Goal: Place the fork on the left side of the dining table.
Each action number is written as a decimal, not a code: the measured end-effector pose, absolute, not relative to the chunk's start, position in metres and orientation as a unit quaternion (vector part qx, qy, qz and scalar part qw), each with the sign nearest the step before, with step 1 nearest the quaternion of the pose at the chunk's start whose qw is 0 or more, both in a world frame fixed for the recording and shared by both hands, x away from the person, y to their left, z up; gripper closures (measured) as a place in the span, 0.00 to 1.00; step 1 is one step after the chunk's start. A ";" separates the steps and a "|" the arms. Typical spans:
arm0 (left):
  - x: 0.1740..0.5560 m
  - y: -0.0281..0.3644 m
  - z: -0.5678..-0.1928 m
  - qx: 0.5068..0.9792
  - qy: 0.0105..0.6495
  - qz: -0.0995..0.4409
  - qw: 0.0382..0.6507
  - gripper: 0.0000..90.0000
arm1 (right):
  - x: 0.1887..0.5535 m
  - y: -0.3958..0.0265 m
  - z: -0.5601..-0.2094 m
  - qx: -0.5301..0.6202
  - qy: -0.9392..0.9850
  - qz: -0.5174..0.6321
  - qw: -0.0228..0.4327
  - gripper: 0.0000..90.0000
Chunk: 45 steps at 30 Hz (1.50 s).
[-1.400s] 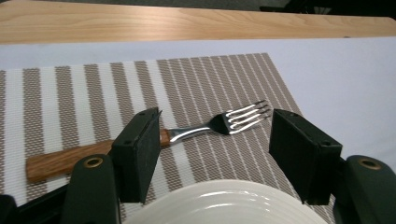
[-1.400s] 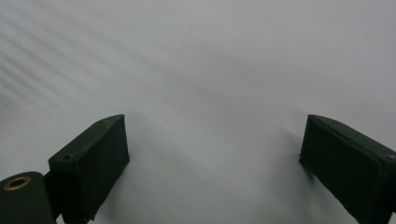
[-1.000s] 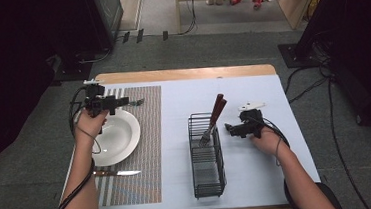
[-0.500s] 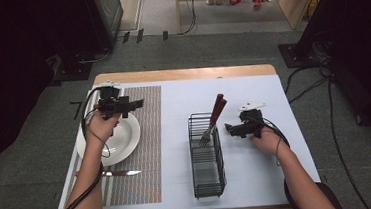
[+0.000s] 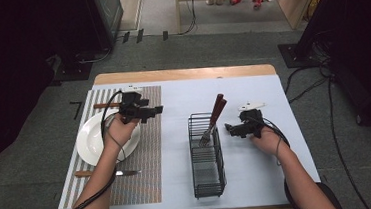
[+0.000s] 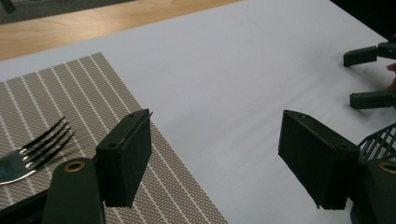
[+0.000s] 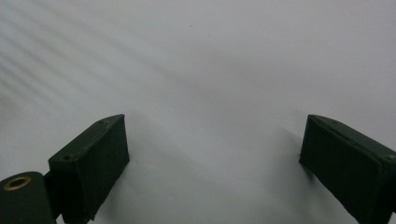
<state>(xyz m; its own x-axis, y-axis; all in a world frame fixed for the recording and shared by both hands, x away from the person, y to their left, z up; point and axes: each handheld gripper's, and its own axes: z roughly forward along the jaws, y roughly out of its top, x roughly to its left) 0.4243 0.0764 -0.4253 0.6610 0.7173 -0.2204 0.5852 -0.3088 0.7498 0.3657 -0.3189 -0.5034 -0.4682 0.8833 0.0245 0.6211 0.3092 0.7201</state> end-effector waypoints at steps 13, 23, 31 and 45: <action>0.415 0.046 -0.458 0.823 0.394 0.068 0.403 0.27 | 0.366 -0.319 -0.503 0.479 0.786 0.341 0.192 0.08; 0.411 0.027 -0.481 0.842 0.378 0.064 0.380 0.27 | 0.366 -0.319 -0.503 0.479 0.786 0.341 0.192 0.08; 0.408 0.018 -0.487 0.854 0.364 0.073 0.365 0.25 | 0.366 -0.319 -0.503 0.479 0.786 0.341 0.192 0.08; 0.408 0.018 -0.489 0.855 0.356 0.071 0.371 0.22 | 0.366 -0.319 -0.503 0.481 0.785 0.341 0.191 0.08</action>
<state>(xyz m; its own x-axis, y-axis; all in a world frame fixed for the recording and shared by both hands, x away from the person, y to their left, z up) 0.4080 0.0176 -0.4889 0.7362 0.6616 -0.1428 0.5560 -0.4709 0.6849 0.3656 -0.3186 -0.5033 -0.4653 0.8847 0.0275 0.6245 0.3061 0.7185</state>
